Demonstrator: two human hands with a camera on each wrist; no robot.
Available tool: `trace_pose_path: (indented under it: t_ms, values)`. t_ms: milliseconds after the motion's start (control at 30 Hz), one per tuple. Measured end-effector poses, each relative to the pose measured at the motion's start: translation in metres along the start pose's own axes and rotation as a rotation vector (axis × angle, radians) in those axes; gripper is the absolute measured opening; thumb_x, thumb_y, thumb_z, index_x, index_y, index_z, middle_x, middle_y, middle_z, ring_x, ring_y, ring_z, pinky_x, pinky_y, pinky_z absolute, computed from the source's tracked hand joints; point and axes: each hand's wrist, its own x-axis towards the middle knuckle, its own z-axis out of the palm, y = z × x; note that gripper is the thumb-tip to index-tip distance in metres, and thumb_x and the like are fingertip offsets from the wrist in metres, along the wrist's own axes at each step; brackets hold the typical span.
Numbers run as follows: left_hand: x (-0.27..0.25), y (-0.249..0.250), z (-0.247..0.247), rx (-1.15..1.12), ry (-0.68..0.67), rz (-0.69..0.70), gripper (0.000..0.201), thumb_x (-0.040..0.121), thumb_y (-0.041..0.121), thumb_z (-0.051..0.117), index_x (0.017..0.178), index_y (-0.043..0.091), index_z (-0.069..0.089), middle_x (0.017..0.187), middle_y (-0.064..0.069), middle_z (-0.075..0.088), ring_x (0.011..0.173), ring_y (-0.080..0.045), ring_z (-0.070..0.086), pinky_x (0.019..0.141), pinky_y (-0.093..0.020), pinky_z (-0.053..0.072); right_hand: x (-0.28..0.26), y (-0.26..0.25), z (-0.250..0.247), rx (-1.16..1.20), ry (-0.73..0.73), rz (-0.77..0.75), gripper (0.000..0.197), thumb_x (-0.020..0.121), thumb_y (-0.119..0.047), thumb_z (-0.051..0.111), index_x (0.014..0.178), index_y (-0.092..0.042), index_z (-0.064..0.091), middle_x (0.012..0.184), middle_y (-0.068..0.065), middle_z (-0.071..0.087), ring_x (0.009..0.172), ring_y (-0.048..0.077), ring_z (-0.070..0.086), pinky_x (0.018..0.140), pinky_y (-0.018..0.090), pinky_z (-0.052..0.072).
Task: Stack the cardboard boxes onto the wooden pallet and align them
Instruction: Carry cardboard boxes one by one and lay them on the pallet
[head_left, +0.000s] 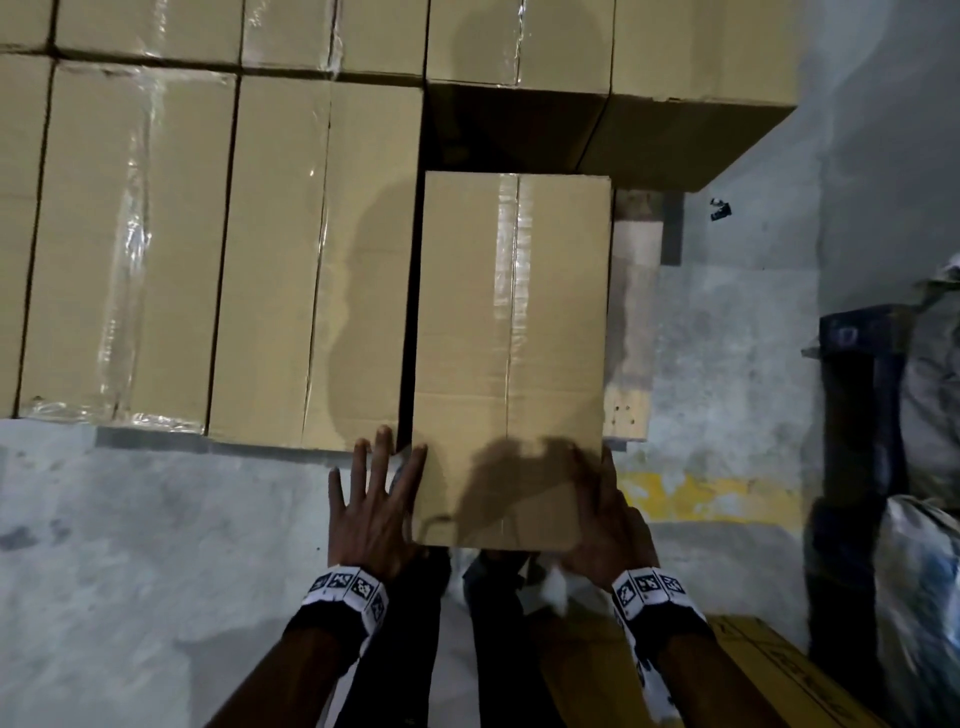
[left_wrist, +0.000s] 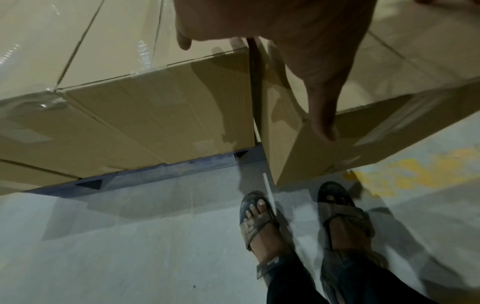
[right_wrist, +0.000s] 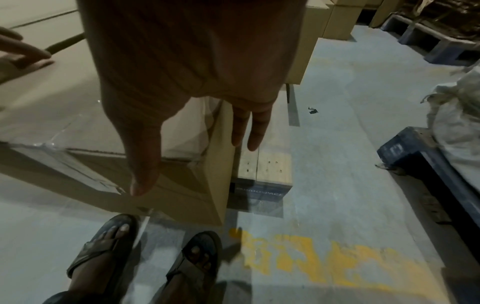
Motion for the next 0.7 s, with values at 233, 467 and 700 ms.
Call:
trace_pose_path:
  t_ms: [233,467,700]
  values:
    - [0.014,-0.019,0.008,-0.005,0.021,0.019,0.154,0.052,0.083,0.078,0.165,0.028,-0.011,0.173,-0.001,-0.016,0.159,-0.033,0.002,0.120,-0.067,0.019,0.004,-0.001,-0.011,0.050,-0.006,-0.046,0.131,0.072,-0.043,0.077,0.155,-0.049,-0.024,0.169,0.003,-0.022,0.105,0.039,0.066,0.083,0.044,0.054]
    - [0.022,-0.040,-0.002,-0.030,0.074,0.042,0.139,0.058,0.082,0.076,0.166,0.025,0.010,0.174,0.001,0.006,0.154,-0.036,0.024,0.112,-0.063,0.035,0.025,-0.014,-0.015,-0.053,0.022,-0.054,0.141,0.069,-0.040,0.085,0.156,-0.044,-0.027,0.170,0.012,-0.015,0.097,0.038,0.069,0.068,0.033,0.044]
    - [0.032,-0.041,-0.008,-0.008,0.127,0.050,0.129,0.052,0.065,0.092,0.158,0.021,0.033,0.167,-0.005,0.032,0.138,-0.039,0.046,0.093,-0.058,0.050,0.035,-0.026,-0.035,-0.073,0.035,-0.038,0.141,0.070,-0.032,0.089,0.158,-0.044,-0.020,0.171,0.012,-0.013,0.099,0.036,0.068,0.069,0.032,0.051]
